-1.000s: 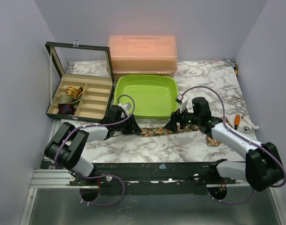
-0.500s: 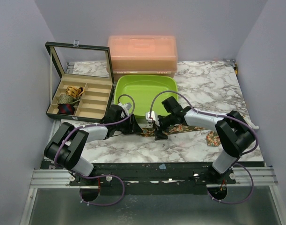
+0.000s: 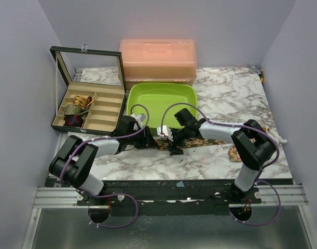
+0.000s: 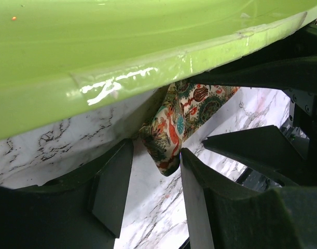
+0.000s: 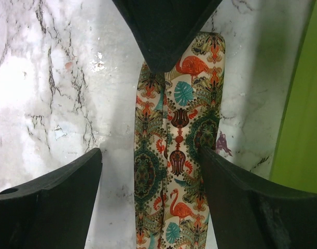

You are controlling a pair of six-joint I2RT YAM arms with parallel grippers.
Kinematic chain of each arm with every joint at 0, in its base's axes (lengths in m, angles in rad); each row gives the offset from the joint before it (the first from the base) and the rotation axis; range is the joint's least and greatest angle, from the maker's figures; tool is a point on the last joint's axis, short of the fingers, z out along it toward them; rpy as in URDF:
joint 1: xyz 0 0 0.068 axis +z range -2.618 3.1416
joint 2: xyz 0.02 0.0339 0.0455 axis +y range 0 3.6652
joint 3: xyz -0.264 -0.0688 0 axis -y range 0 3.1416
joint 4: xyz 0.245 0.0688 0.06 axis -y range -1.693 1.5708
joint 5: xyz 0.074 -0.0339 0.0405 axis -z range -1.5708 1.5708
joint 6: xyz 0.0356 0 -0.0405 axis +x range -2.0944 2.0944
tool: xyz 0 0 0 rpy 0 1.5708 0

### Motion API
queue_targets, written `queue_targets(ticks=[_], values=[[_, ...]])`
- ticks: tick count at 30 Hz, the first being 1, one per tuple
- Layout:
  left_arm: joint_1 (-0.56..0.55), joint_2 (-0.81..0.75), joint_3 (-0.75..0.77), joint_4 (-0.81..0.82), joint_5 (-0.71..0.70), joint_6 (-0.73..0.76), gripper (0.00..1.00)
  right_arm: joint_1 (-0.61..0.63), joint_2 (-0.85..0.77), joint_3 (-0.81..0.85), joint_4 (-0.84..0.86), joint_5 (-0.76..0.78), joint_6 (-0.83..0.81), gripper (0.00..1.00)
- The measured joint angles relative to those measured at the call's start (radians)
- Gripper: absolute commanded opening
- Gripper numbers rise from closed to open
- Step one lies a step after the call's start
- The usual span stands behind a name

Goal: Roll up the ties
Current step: Roll the tie at the center of the board.

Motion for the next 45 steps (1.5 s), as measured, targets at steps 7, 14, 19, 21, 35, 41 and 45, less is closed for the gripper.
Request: queue_targets(ticks=[7,14,19,21,35,41,45], values=[[0.002,0.0,0.0,-0.001,0.003,0.0,0.4,0.0,-0.03,-0.001,0.005,0.019,0.039,0.85],[0.006,0.001,0.0,-0.002,0.005,0.002,0.25,0.002,-0.044,0.0,0.006,0.03,0.049,0.9],[0.008,0.008,0.0,-0.007,0.006,0.012,0.18,0.002,-0.012,0.01,-0.006,0.046,0.041,0.85],[0.01,0.009,0.0,-0.011,0.006,0.017,0.18,0.003,0.009,0.021,-0.012,0.048,0.036,0.76],[0.015,0.005,0.0,-0.004,0.017,0.009,0.52,0.009,0.033,0.051,-0.006,0.062,0.001,0.41],[0.019,0.004,0.0,0.0,0.025,-0.007,0.31,0.027,0.028,0.042,0.05,0.106,0.008,0.48],[0.022,0.004,0.001,-0.011,0.024,-0.001,0.12,0.031,0.025,0.042,0.06,0.107,0.018,0.63]])
